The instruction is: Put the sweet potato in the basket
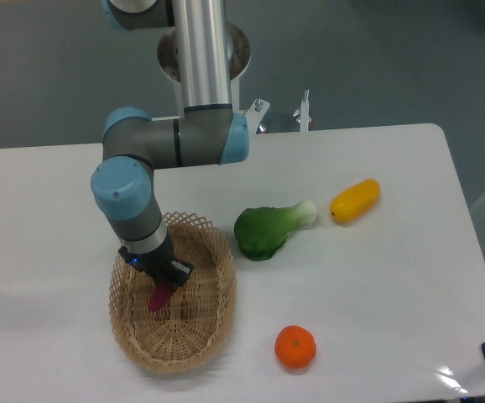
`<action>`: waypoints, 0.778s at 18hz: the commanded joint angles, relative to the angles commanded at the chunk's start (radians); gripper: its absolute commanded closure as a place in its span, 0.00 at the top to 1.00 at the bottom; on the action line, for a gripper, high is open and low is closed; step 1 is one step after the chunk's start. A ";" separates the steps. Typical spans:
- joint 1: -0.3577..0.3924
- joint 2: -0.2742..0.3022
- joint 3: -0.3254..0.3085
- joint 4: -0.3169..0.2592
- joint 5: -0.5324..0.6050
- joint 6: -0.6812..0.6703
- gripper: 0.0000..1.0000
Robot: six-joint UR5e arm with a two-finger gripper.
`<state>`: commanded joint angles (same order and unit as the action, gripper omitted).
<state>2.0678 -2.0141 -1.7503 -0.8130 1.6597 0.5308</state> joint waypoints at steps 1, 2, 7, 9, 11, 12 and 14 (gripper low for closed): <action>0.000 0.002 0.003 0.000 0.018 0.000 0.94; 0.000 0.005 0.006 0.002 0.046 0.003 1.00; 0.012 0.029 0.044 -0.005 0.055 0.025 1.00; 0.053 0.061 0.087 -0.011 0.046 0.009 1.00; 0.104 0.077 0.100 -0.011 0.043 0.025 1.00; 0.136 0.084 0.113 -0.009 0.043 0.026 1.00; 0.191 0.097 0.156 -0.017 0.043 0.052 1.00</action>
<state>2.2593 -1.9175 -1.5940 -0.8298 1.7027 0.5827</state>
